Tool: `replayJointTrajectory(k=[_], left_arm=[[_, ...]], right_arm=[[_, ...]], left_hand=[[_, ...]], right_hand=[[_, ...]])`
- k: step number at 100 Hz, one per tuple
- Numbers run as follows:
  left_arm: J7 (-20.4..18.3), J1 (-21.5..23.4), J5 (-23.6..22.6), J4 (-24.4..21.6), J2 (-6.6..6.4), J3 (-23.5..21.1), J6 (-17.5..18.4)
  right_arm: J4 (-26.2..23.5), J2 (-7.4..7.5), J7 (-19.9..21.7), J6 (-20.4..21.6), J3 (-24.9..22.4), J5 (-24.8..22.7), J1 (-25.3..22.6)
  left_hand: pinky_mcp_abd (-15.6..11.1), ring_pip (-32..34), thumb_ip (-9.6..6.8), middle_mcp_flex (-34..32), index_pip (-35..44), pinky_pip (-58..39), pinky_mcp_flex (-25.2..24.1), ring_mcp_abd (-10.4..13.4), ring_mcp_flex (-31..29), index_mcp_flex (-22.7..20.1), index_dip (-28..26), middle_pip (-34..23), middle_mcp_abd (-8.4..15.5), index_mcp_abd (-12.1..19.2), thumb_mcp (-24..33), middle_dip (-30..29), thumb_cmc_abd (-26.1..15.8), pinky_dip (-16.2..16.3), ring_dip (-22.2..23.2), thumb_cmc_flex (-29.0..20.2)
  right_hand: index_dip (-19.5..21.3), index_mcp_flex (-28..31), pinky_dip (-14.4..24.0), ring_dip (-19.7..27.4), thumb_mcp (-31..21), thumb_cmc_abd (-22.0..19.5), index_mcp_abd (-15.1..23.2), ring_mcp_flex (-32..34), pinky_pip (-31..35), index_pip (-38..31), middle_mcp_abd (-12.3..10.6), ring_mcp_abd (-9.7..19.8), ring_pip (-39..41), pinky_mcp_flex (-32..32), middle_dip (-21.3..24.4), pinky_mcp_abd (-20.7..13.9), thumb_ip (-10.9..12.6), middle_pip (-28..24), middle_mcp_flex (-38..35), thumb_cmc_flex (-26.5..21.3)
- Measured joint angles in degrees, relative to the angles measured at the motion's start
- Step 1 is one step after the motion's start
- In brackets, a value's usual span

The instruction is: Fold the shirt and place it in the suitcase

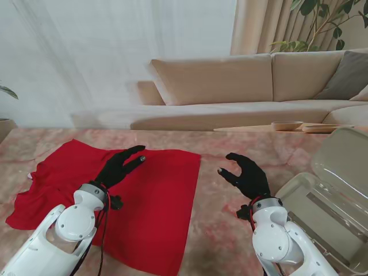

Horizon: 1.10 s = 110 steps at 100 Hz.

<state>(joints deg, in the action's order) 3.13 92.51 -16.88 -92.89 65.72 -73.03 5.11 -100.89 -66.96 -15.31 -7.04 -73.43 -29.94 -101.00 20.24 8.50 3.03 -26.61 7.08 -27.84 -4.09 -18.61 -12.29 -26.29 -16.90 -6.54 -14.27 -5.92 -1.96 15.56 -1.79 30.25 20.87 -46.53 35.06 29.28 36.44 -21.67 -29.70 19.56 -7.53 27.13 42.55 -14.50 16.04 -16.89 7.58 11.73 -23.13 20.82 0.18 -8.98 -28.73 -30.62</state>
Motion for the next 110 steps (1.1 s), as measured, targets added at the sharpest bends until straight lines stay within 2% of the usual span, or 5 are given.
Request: replayJointTrajectory(k=[41, 53, 71, 84, 110], left_arm=[[-2.0, 2.2, -1.6, -2.1, -0.12, -2.6, -1.2], [-6.2, 3.4, -3.1, -3.3, -0.58, -5.4, -1.9], [-8.1, 5.1, -5.0, -4.7, -1.5, -9.3, -2.6], [-11.7, 6.5, -6.4, -5.8, -1.85, -13.6, -3.0], [-13.2, 9.5, -9.5, -6.5, -2.78, -19.1, -4.8]], right_arm=[[0.2, 0.36, 1.9, 0.3, 0.5, 1.1, 0.4], [0.2, 0.62, 3.0, 0.9, 1.5, 2.5, 0.8], [1.3, 0.89, 4.8, 1.8, 4.1, 3.8, 3.1], [2.9, 1.29, 6.8, 3.1, 7.3, 5.9, 6.3], [5.4, 1.3, 9.9, 5.5, 12.0, 9.5, 10.8]], left_hand=[[0.0, 0.0, 0.0, 0.0, 0.0, 0.0, 0.0, 0.0, 0.0, 0.0, 0.0, 0.0, 0.0, 0.0, 0.0, 0.0, 0.0, 0.0, 0.0, 0.0], [0.0, 0.0, 0.0, 0.0, 0.0, 0.0, 0.0, 0.0, 0.0, 0.0, 0.0, 0.0, 0.0, 0.0, 0.0, 0.0, 0.0, 0.0, 0.0, 0.0], [0.0, 0.0, 0.0, 0.0, 0.0, 0.0, 0.0, 0.0, 0.0, 0.0, 0.0, 0.0, 0.0, 0.0, 0.0, 0.0, 0.0, 0.0, 0.0, 0.0], [-0.1, 0.0, 0.0, 0.0, 0.0, 0.0, 0.0, 0.0, 0.0, 0.0, 0.0, 0.0, 0.0, 0.0, 0.0, 0.0, 0.0, 0.0, 0.0, 0.0], [-0.1, 0.0, 0.0, 0.0, 0.0, 0.0, 0.0, 0.0, 0.0, 0.0, 0.0, 0.0, 0.0, 0.0, 0.0, 0.0, 0.0, 0.0, 0.0, 0.0]], right_hand=[[0.0, 0.0, 0.0, 0.0, 0.1, 0.0, -0.1, 0.0, 0.0, 0.0, 0.1, 0.0, 0.0, 0.0, 0.0, 0.0, 0.0, 0.0, 0.0, -0.8], [0.0, 0.0, 0.0, 0.0, 0.1, 0.0, -0.5, 0.0, 0.0, 0.0, 0.4, 0.0, 0.0, 0.0, 0.0, -0.2, 0.0, 0.0, 0.0, -1.5], [0.0, 0.0, 0.0, 0.0, 0.1, 0.0, -0.5, 0.0, 0.0, 0.0, 0.4, 0.0, 0.0, 0.0, 0.0, -1.0, 0.0, 0.0, 0.0, -1.6], [0.0, 0.0, 0.0, 0.0, 0.1, 0.0, -0.6, 0.0, 0.1, 0.0, 0.5, 0.0, 0.0, 0.0, 0.0, -1.6, 0.0, 0.0, 0.0, -1.6], [0.0, 0.0, -0.7, 0.0, 0.6, 0.0, -0.6, 0.0, 0.1, 0.0, 0.5, 0.0, 0.0, 0.0, 0.0, -2.5, 0.0, -0.9, -0.6, -1.6]])
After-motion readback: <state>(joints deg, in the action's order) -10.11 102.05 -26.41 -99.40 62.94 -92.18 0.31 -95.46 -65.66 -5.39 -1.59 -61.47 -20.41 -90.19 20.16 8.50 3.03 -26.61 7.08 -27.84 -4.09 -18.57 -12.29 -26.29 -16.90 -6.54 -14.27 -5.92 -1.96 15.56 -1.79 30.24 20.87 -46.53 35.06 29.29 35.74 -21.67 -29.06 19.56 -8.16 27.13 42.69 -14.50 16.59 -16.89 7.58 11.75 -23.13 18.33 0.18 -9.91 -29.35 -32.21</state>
